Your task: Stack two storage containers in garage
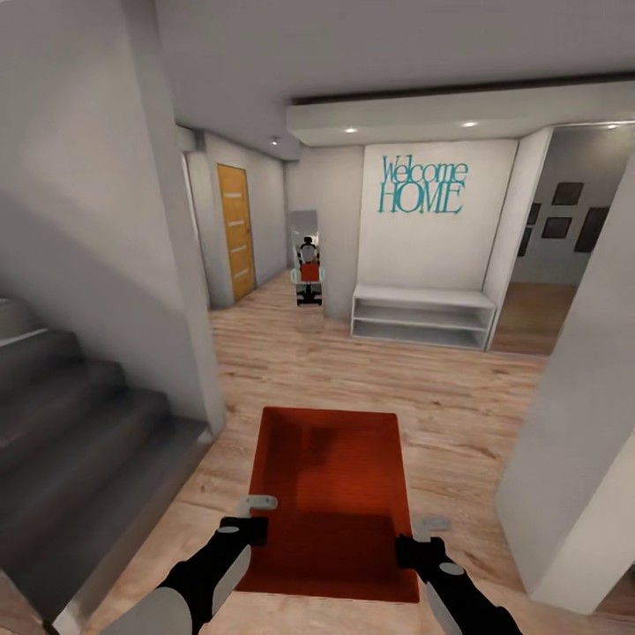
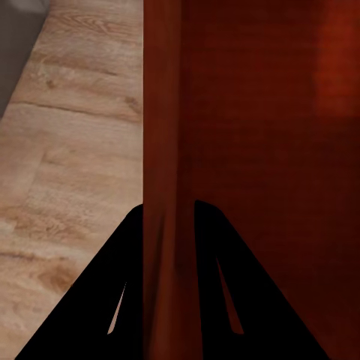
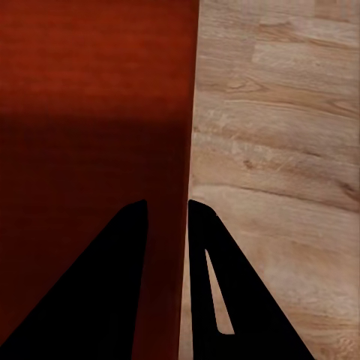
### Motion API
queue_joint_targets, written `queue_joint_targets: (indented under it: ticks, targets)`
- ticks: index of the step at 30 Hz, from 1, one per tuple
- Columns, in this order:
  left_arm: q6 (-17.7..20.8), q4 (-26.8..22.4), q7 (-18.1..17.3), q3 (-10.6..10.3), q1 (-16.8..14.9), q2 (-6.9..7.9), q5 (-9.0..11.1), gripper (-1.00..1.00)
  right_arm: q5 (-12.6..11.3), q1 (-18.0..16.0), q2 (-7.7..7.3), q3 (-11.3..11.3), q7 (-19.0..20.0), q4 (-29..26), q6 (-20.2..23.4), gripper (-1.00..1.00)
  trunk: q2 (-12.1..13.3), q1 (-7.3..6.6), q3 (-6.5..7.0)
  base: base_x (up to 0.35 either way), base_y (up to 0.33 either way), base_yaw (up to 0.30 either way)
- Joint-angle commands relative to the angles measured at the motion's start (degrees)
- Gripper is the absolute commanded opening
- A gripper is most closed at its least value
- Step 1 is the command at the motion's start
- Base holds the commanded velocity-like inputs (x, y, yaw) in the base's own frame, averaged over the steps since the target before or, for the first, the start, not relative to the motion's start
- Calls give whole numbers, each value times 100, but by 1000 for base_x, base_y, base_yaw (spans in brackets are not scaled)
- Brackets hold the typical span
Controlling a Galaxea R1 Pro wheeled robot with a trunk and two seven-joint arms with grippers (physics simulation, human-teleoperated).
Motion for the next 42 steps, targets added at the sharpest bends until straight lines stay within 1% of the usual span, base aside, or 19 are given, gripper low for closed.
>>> queue_joint_targets:
  ticks: [1,29,42]
  targets:
    - [25,-256,-242,-169,-2,-257,62,-100,-20,0,-1,45,-23,24,397,-100,-5,5,-4,334,0,0]
    - [25,-256,-277,-170,-2,-268,71,-100,-17,0,-1,45,-23,40,397,-100,-5,5,-4,334,0,0]
    - [25,-344,-278,-170,-2,-268,71,-100,-12,0,-1,45,-23,40,397,-100,-5,5,-4,334,0,0]
